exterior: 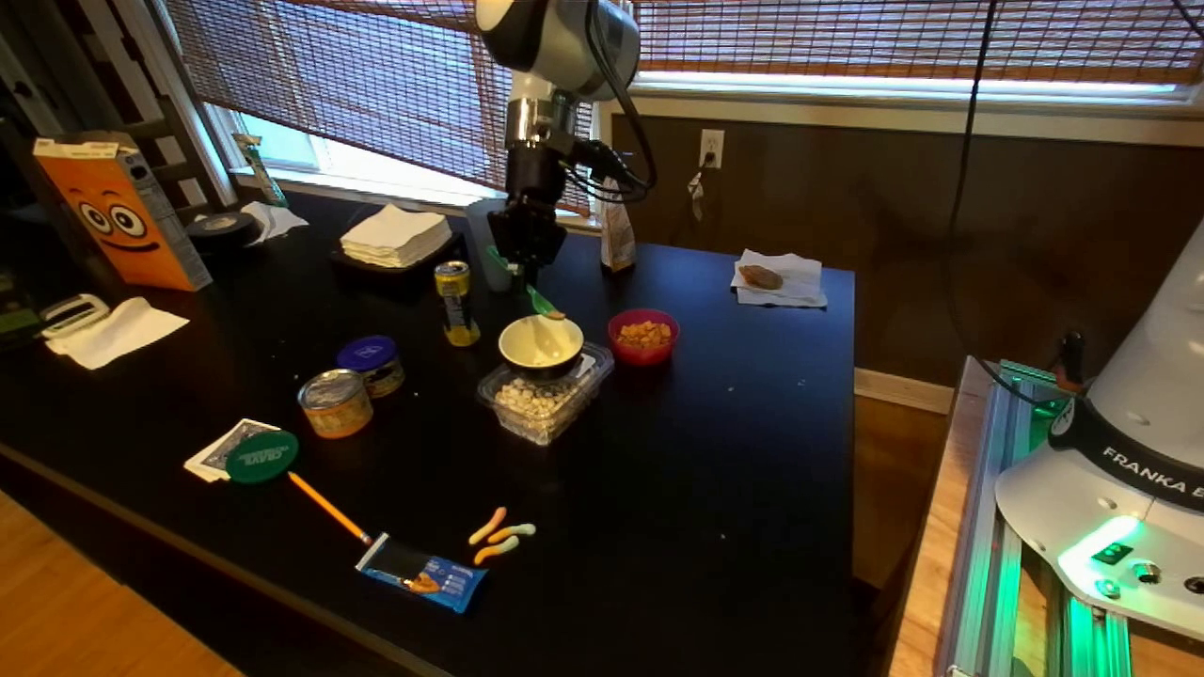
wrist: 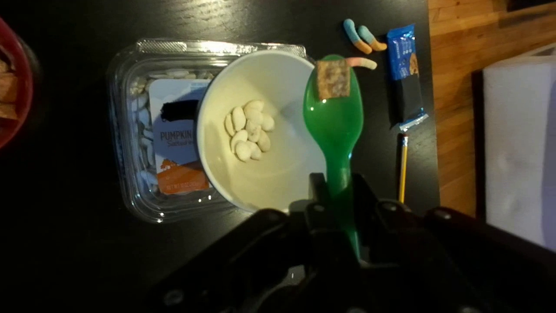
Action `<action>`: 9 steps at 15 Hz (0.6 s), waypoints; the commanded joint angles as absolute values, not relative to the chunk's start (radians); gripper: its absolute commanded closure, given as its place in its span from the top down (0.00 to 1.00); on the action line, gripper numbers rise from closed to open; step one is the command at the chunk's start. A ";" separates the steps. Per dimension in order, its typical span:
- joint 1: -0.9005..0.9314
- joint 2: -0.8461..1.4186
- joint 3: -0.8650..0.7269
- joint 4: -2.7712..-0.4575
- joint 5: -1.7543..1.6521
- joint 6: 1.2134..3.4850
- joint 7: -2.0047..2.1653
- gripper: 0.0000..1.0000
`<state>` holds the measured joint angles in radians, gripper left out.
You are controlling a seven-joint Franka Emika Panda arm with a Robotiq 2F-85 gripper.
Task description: Use the spoon to move some items form the orange bowl to the white bowl
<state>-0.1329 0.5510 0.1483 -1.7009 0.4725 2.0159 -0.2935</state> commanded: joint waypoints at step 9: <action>-0.243 0.697 0.182 -1.568 0.765 1.898 -0.563 0.05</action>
<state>-0.2024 0.6419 0.1640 -1.6325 0.6952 1.9754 -0.4789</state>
